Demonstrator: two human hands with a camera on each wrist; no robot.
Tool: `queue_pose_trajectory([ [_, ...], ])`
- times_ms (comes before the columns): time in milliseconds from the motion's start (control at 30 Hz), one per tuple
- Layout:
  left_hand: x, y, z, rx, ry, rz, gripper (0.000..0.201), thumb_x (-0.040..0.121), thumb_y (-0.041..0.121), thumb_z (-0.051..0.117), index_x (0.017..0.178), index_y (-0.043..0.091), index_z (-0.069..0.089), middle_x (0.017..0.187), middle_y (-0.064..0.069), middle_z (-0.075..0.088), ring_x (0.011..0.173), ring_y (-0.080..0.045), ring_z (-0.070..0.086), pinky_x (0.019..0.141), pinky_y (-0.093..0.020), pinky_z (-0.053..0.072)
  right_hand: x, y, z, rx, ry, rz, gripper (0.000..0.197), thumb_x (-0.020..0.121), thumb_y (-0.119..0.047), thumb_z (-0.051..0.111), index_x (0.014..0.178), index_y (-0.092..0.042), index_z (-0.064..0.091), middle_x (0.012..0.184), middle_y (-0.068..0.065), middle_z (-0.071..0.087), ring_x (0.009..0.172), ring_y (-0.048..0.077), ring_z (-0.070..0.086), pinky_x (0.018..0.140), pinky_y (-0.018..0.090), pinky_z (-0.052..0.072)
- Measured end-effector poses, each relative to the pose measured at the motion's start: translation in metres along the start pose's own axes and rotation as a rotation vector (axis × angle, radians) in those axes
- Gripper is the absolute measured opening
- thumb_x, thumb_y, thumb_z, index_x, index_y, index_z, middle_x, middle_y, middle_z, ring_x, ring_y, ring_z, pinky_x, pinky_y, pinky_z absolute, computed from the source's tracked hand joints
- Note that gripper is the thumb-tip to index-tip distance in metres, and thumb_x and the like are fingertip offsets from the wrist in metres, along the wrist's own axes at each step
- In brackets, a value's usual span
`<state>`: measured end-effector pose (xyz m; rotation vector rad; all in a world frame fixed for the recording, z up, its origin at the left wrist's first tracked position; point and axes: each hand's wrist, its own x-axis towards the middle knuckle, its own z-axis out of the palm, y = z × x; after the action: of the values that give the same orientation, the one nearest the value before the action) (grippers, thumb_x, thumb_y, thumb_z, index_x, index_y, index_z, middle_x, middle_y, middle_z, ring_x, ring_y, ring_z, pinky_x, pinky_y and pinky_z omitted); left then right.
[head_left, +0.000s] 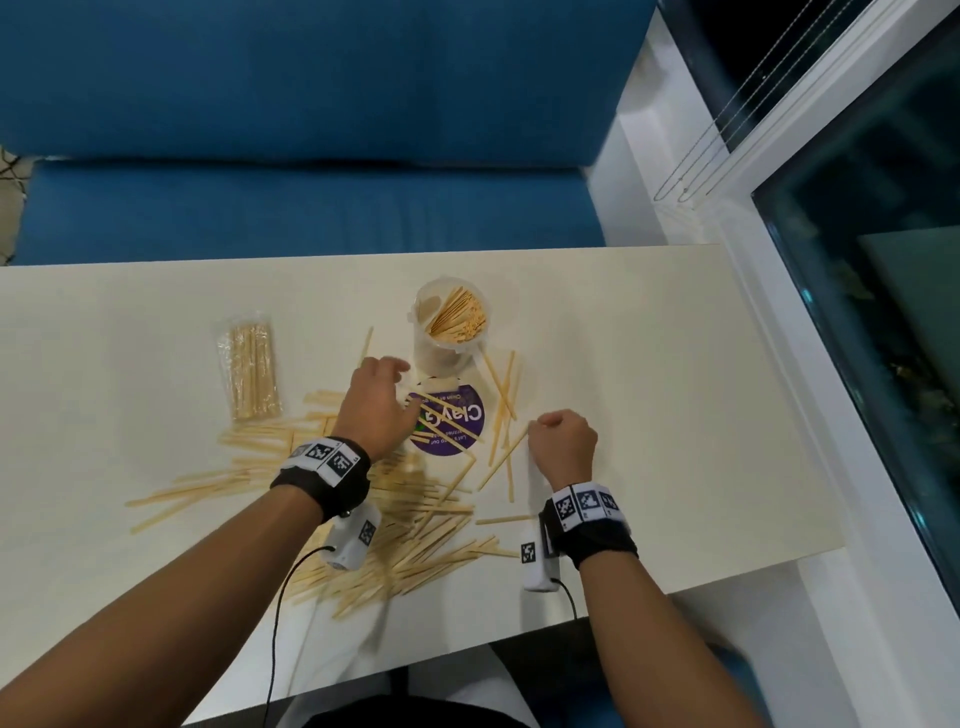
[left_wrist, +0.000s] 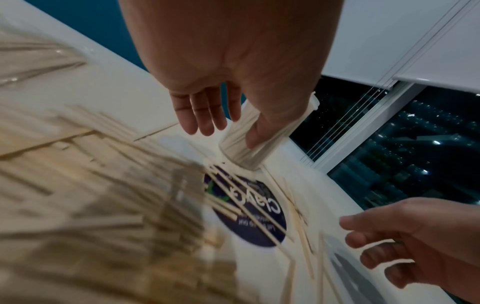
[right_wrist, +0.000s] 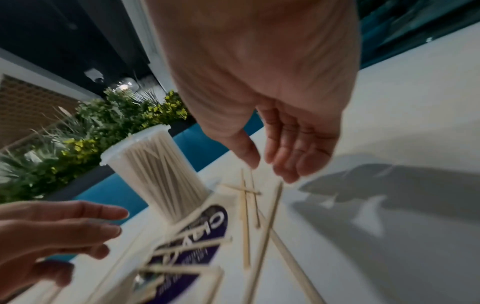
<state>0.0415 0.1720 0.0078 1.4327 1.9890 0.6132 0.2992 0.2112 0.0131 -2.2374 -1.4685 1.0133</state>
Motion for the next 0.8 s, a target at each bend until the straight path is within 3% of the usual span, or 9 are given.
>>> queue_pose_trajectory([
  [100,-0.018,-0.006,0.008,0.026,-0.096,0.043,0.013,0.091,0.024,0.066,0.102,0.019,0.063,0.098,0.002,0.059,0.089,-0.019,0.058,0.078,-0.035,0.052,-0.009,0.011,0.017,-0.101,-0.093,0.125,0.049,0.085,-0.045,0.081,0.082,0.002,0.071,0.081,0.01,0.071,0.076,0.026,0.066,0.064,0.023,0.043],
  [200,-0.031,-0.009,0.012,0.012,-0.202,0.035,0.005,0.092,0.025,0.063,0.092,0.021,0.066,0.094,0.002,0.067,0.081,-0.017,0.061,0.071,-0.033,0.052,-0.02,0.011,0.033,-0.098,-0.088,0.144,0.049,0.083,-0.045,0.084,0.078,0.002,0.07,0.073,0.009,0.067,0.063,0.021,0.062,0.047,0.019,0.033],
  [267,-0.039,-0.01,0.014,0.024,-0.264,0.045,0.007,0.091,0.028,0.065,0.089,0.022,0.068,0.089,0.005,0.069,0.08,-0.016,0.062,0.069,-0.032,0.052,-0.026,0.004,0.039,-0.088,-0.085,0.118,0.039,0.088,-0.033,0.082,0.075,0.003,0.071,0.07,0.01,0.069,0.059,0.02,0.061,0.051,0.019,0.038],
  [333,-0.047,-0.013,0.018,0.042,-0.311,0.061,0.009,0.089,0.031,0.069,0.085,0.023,0.068,0.084,0.008,0.068,0.078,-0.014,0.063,0.068,-0.032,0.052,-0.028,-0.004,0.041,-0.067,-0.08,0.124,0.027,0.091,-0.02,0.076,0.087,0.006,0.074,0.08,0.015,0.073,0.072,0.029,0.069,0.063,0.025,0.047],
  [467,-0.058,-0.021,0.022,0.019,-0.267,0.048,0.014,0.093,0.029,0.064,0.086,0.018,0.068,0.08,0.005,0.069,0.075,-0.016,0.064,0.068,-0.037,0.055,-0.033,-0.012,0.037,-0.088,-0.084,0.167,0.013,0.087,-0.005,0.067,0.086,0.008,0.069,0.063,0.005,0.053,0.07,0.028,0.06,0.069,0.036,0.056],
  [633,-0.069,-0.036,0.012,-0.017,-0.212,0.006,0.011,0.096,0.026,0.061,0.095,0.019,0.07,0.083,0.006,0.068,0.077,-0.013,0.063,0.067,-0.03,0.052,-0.04,-0.004,0.034,-0.039,-0.087,0.139,0.02,0.087,-0.01,0.069,0.072,0.003,0.072,0.064,0.01,0.066,0.06,0.023,0.057,0.07,0.034,0.056],
  [700,-0.073,-0.046,0.006,-0.022,-0.196,-0.004,0.01,0.096,0.025,0.062,0.095,0.019,0.07,0.084,0.005,0.069,0.078,-0.014,0.064,0.067,-0.029,0.051,-0.045,0.001,0.031,-0.018,-0.082,0.105,0.017,0.09,-0.011,0.069,0.081,0.001,0.077,0.075,0.011,0.071,0.067,0.022,0.058,0.071,0.029,0.054],
  [800,-0.079,-0.061,-0.004,-0.021,-0.18,-0.021,0.009,0.096,0.024,0.063,0.096,0.018,0.07,0.086,0.004,0.07,0.08,-0.016,0.064,0.072,-0.032,0.053,-0.062,0.005,0.031,0.003,-0.081,0.024,0.011,0.09,-0.015,0.07,0.092,-0.006,0.077,0.088,0.003,0.071,0.077,0.015,0.061,0.06,0.016,0.042],
])
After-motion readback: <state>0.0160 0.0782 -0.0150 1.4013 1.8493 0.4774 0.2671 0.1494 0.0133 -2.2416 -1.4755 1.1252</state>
